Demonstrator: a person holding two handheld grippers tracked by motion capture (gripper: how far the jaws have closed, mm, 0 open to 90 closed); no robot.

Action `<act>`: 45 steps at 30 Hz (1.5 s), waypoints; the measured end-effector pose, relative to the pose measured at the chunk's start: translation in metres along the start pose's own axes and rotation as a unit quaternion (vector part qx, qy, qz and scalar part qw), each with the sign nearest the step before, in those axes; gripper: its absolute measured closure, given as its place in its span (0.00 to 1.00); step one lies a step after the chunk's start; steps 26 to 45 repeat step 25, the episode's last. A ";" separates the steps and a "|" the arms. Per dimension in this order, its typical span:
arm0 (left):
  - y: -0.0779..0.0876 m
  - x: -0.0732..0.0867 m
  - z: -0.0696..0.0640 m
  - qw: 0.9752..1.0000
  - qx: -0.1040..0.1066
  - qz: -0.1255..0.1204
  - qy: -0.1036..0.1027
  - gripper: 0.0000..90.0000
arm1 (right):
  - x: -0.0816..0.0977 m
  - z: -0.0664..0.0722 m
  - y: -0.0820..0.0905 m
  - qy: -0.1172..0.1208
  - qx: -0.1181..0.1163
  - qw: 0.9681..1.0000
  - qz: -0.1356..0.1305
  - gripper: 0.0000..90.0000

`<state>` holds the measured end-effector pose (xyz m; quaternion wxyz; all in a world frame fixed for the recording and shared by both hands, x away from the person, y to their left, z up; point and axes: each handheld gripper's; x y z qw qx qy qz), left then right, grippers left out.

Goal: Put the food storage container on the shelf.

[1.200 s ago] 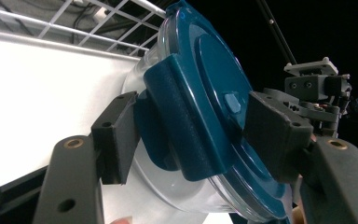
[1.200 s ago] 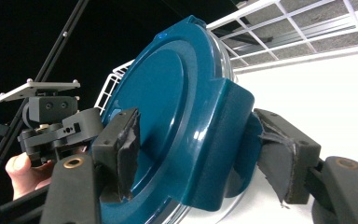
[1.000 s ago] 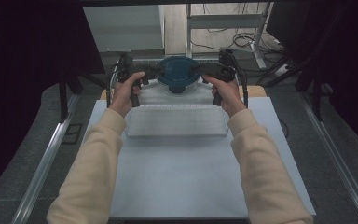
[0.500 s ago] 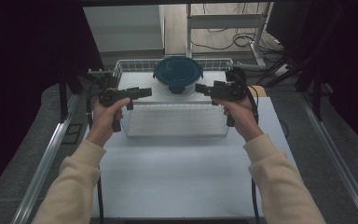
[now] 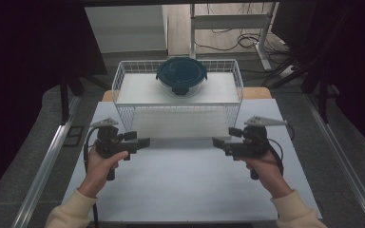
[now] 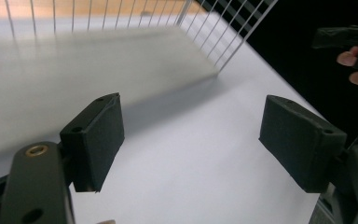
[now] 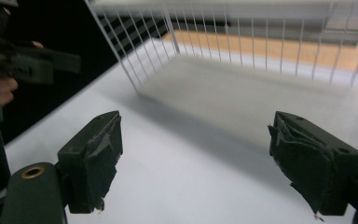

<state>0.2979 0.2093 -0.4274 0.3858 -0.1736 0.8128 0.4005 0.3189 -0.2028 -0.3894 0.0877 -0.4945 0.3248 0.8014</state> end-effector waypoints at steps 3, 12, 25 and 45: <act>-0.002 0.020 0.000 1.000 -0.010 0.008 -0.011 0.24 | 0.029 -0.002 0.004 -0.003 0.007 1.000 0.015 0.19; -0.013 0.063 0.004 0.999 -0.028 0.042 -0.012 0.23 | 0.086 -0.021 0.006 -0.012 0.039 0.998 0.057 0.18; -0.017 0.070 0.003 0.998 -0.036 0.047 -0.016 0.23 | 0.099 -0.023 0.000 0.010 0.067 0.996 0.055 0.10; -0.017 0.070 0.003 0.998 -0.036 0.047 -0.016 0.23 | 0.099 -0.023 0.000 0.010 0.067 0.996 0.055 0.10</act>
Point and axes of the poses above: each handheld gripper's, and its own axes: y roughly backward along the jaws, x roughly out of its underside, z roughly to its left, and after that the axes turned 6 degrees about -x, right-handed
